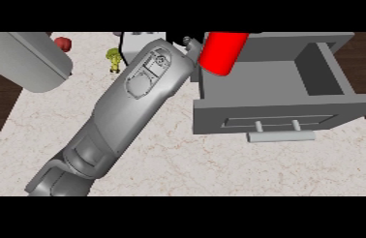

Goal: Pick up the can, place it into the drawer and close the drawer

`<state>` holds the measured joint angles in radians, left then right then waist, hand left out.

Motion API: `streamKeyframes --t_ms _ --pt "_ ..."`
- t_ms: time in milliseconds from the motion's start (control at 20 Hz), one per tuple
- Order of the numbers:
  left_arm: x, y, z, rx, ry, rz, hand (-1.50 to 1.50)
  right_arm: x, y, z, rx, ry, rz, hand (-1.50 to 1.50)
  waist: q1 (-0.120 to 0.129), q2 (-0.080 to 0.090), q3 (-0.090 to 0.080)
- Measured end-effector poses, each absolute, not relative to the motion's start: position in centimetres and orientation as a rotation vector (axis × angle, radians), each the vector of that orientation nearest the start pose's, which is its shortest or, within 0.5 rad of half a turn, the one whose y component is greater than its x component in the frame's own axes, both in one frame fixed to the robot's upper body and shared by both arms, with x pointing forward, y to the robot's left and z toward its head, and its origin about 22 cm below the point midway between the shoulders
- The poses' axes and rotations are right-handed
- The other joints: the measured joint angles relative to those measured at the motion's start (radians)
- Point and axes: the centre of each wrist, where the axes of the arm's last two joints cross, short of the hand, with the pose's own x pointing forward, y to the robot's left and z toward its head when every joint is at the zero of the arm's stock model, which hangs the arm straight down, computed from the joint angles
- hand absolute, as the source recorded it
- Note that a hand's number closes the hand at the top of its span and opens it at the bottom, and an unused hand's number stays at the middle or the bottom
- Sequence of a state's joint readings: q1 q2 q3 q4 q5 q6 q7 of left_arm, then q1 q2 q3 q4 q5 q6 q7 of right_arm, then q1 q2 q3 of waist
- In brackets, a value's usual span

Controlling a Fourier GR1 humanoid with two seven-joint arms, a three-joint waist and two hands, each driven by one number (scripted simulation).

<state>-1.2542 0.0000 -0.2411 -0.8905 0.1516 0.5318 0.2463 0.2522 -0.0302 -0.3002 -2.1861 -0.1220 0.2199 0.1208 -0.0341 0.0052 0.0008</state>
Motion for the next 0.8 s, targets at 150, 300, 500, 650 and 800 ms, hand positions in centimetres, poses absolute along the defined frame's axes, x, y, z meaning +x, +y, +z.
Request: streamKeyframes --t_ms 150,300,500,650,800 --pt "40.1 -0.6 23.1 0.003 -1.787 -0.196 1.5 15.0 -30.4 10.2 -0.178 -1.835 -0.02 -1.5 -0.006 0.001 0.0" --pt "40.6 -1.2 23.4 0.013 -1.781 -0.209 1.5 15.3 -30.0 10.1 -0.171 -1.84 -0.021 -1.5 -0.01 0.002 0.0" --pt "41.2 -1.8 24.1 0.032 -1.776 -0.227 1.5 15.8 -30.2 9.8 -0.17 -1.842 -0.017 -1.5 -0.013 0.004 0.001" --pt "41.5 -2.1 23.8 0.062 -1.776 -0.232 1.5 15.9 -29.8 9.9 -0.164 -1.843 -0.012 -1.5 -0.026 0.007 0.001" --pt "42.0 -2.0 23.1 0.069 -1.759 -0.246 1.5 16.3 -29.9 10.3 -0.165 -1.84 -0.009 -1.5 -0.03 0.009 0.001"
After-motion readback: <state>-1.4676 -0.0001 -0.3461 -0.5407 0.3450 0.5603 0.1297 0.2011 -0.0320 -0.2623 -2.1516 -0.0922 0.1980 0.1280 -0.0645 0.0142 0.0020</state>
